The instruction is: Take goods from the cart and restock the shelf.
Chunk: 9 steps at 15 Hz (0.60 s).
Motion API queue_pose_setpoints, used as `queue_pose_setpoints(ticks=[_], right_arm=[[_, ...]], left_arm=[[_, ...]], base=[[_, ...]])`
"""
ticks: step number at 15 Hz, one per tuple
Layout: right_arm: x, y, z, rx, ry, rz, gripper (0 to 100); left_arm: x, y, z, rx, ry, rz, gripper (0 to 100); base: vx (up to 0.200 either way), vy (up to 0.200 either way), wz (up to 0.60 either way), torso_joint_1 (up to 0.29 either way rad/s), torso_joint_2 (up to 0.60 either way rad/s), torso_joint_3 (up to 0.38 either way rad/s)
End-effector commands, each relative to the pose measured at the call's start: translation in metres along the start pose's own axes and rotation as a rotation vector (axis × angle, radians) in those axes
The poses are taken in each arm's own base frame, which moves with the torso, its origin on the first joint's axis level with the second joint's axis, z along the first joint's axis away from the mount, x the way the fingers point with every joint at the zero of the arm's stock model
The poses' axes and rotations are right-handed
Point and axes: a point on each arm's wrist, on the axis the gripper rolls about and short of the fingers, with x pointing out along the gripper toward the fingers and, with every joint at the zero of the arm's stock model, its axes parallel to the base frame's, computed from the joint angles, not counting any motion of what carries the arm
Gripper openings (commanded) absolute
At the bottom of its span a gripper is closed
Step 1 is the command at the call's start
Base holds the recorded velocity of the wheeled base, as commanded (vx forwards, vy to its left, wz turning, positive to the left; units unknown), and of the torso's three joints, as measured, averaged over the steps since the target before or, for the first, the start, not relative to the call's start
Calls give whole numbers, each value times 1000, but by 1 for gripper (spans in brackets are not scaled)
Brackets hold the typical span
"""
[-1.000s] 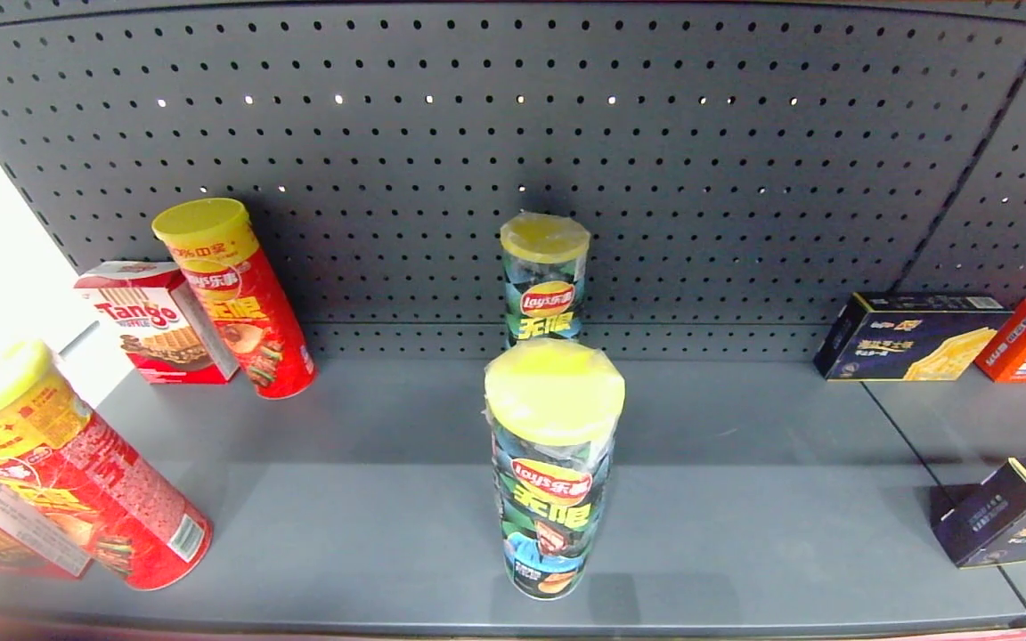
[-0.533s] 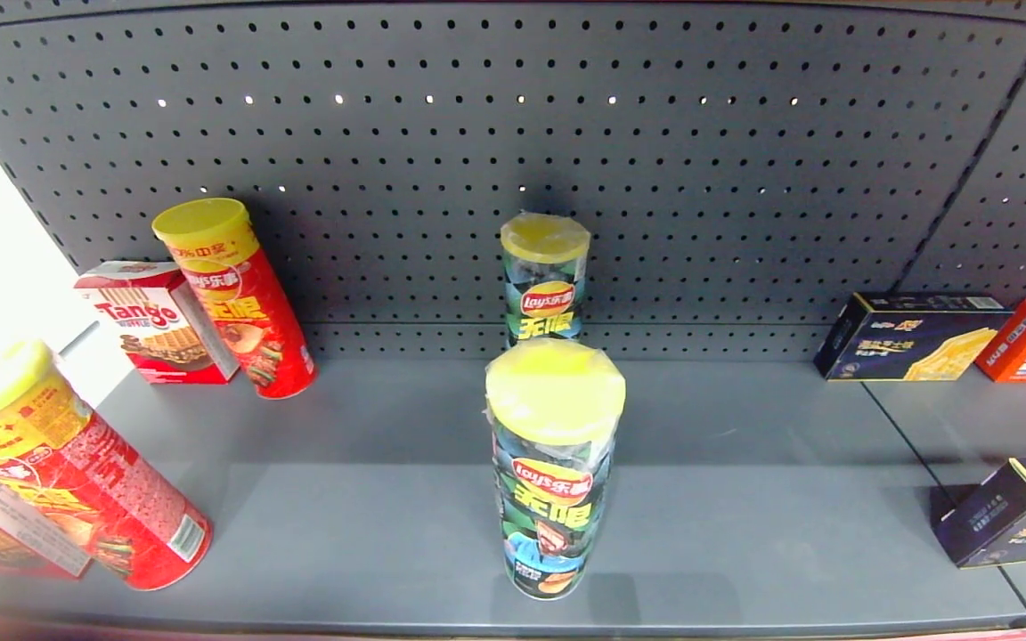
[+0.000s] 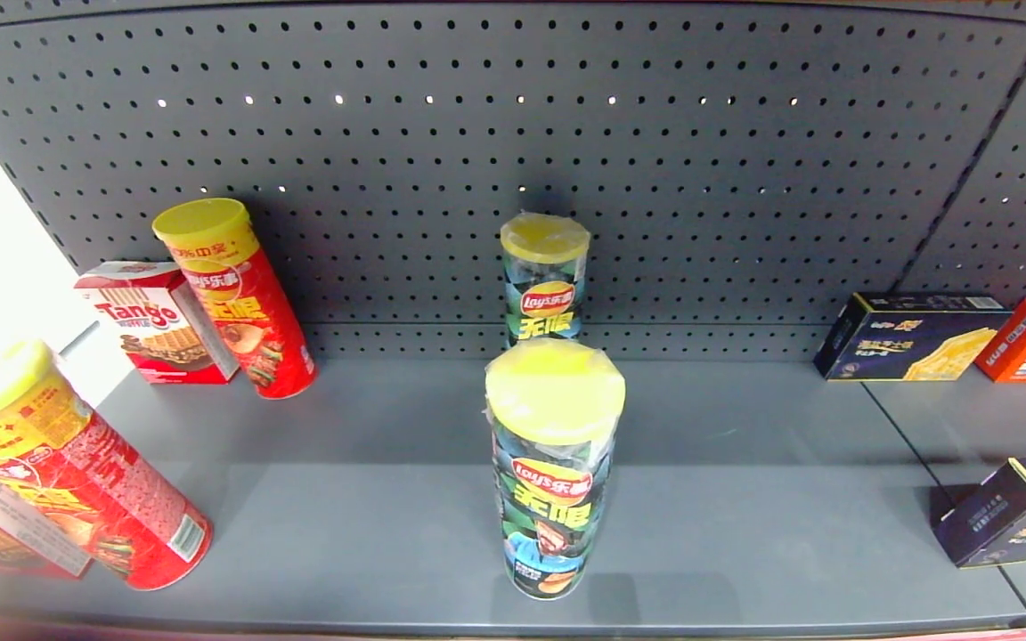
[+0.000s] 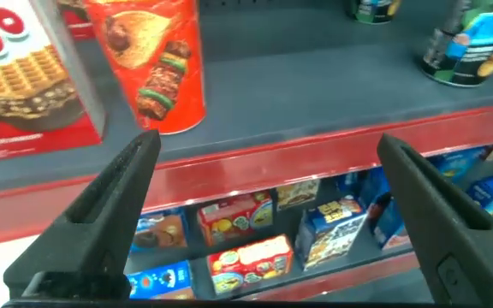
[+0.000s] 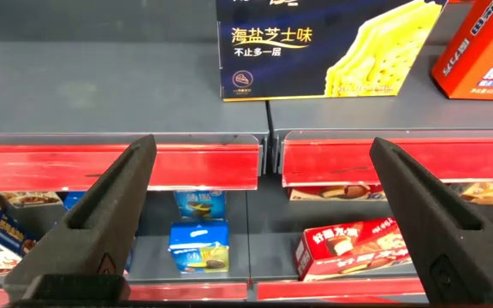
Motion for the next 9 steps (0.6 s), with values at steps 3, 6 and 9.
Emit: queue_pose_setpoints(ticks=[3,6,9], right_arm=[[0,0,0,0,2,0,100],[0,0,0,0,2,0,100],[0,0,0,0,2,0,100]], left_arm=[[-1,5,-7,63,72,210,100],[0,2,-6,55,60,86,100],[0,2,-6,49,59,89,100]], base=[[0,0,0,0,0,0],[0,0,0,0,0,0],[0,0,0,0,0,0]])
